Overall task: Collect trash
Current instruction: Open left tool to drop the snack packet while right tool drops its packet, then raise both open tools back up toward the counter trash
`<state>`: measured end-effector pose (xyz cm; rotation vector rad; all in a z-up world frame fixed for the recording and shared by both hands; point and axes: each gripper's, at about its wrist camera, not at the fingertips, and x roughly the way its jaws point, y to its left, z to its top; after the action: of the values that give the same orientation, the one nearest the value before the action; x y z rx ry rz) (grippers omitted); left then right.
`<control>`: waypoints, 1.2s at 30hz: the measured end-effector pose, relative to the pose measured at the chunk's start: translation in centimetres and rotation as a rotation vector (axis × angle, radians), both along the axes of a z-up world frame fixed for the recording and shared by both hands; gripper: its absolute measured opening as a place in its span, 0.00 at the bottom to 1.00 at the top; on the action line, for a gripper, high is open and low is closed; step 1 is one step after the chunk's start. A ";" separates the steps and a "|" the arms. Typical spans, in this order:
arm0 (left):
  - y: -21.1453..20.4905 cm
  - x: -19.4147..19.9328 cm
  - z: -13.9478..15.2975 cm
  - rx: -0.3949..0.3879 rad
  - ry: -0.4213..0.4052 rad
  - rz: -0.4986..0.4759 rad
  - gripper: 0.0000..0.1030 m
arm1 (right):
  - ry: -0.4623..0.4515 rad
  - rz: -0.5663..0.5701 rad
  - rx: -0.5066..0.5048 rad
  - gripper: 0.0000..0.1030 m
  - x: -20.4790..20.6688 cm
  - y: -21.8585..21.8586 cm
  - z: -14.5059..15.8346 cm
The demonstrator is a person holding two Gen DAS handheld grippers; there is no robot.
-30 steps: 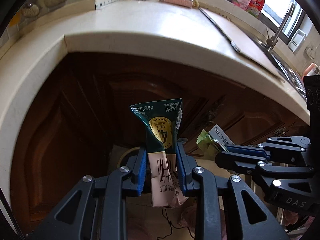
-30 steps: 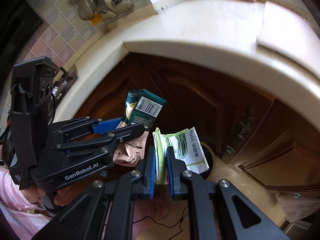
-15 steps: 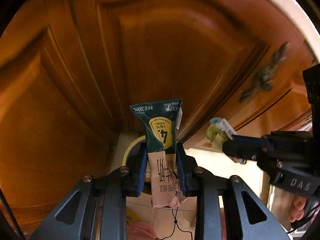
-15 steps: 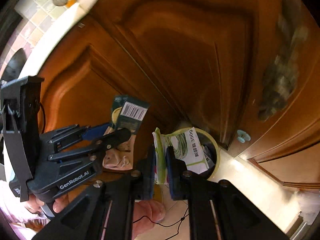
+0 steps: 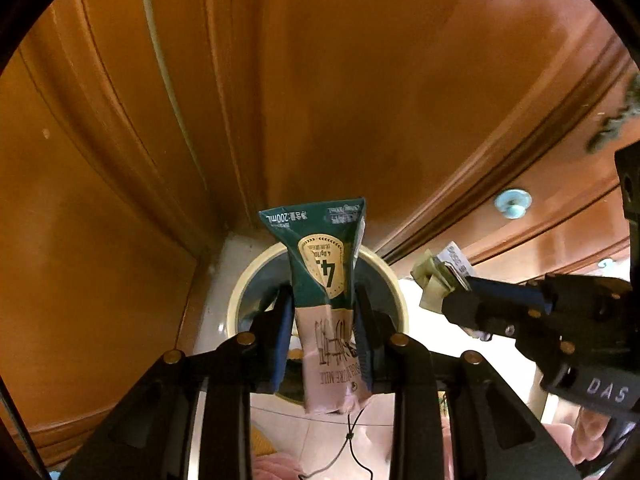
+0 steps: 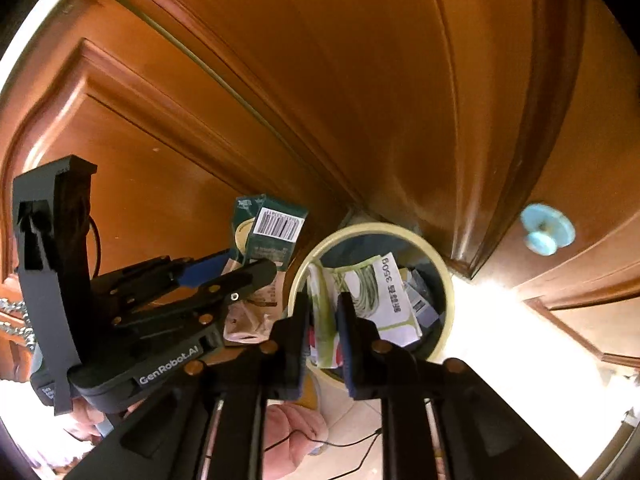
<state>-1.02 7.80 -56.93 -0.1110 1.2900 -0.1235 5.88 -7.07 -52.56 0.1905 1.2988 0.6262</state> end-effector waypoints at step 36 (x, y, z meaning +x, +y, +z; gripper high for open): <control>0.1 0.9 21.7 0.059 -0.048 0.048 0.78 | -0.094 -0.054 -0.075 0.35 -2.2 -2.5 18.6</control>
<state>-0.15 7.88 -35.21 -0.0878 1.2406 -0.0469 3.69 -9.59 -34.00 0.1324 1.2210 0.5333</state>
